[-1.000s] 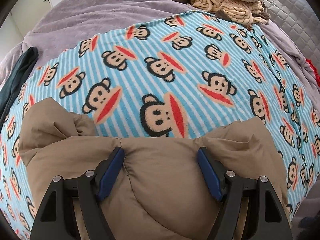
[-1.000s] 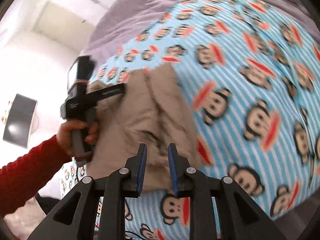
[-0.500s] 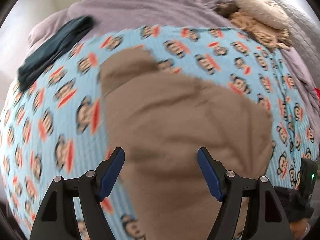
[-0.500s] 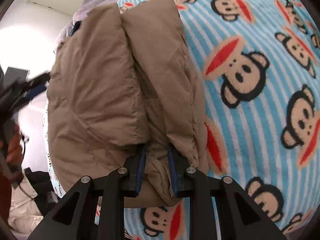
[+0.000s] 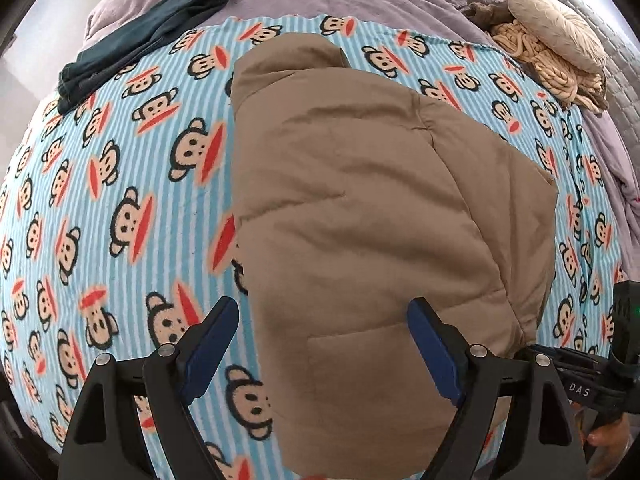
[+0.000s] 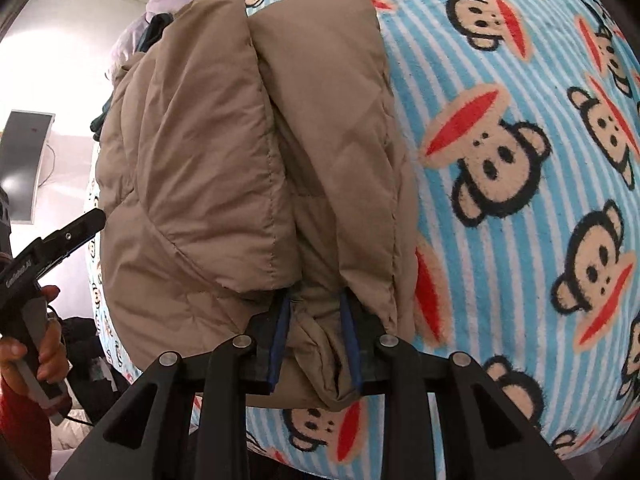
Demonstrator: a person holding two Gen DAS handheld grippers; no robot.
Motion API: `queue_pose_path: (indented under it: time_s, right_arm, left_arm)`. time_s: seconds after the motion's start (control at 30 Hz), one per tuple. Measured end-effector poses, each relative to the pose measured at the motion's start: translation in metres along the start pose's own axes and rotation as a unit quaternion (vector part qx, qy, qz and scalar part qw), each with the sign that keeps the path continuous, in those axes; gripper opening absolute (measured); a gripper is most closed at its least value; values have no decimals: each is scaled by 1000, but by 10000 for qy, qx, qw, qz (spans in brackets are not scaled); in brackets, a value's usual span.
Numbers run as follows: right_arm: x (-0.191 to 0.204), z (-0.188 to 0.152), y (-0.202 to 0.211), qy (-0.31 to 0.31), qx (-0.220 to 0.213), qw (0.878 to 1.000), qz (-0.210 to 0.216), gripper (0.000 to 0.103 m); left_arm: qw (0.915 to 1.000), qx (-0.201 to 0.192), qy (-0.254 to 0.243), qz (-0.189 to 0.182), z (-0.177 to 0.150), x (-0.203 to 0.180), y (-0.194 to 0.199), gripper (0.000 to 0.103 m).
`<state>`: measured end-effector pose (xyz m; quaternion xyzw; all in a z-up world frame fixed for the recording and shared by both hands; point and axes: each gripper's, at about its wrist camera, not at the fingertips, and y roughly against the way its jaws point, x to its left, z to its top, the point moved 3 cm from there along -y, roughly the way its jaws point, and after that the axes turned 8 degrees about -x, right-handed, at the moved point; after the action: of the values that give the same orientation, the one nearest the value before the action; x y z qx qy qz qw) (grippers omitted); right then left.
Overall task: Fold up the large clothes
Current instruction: 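Release the folded jacket with both grippers and withdraw them, then grasp the jacket bundle with both grippers and lift it off the sheet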
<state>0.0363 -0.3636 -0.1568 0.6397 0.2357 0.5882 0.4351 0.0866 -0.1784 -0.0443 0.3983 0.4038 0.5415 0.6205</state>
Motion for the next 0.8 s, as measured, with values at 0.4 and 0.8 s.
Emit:
queue_pose_path:
  time_s: [0.4,0.8]
  right_arm:
    - [27,33,20,136,-144,9998,26,54]
    - [28,83,34,265,-566,9979,188,103]
  left_arm:
    - [9998,133,93,-68,-4,10,-11,103]
    - [9995,185,84,-257,-3,12,-17,103]
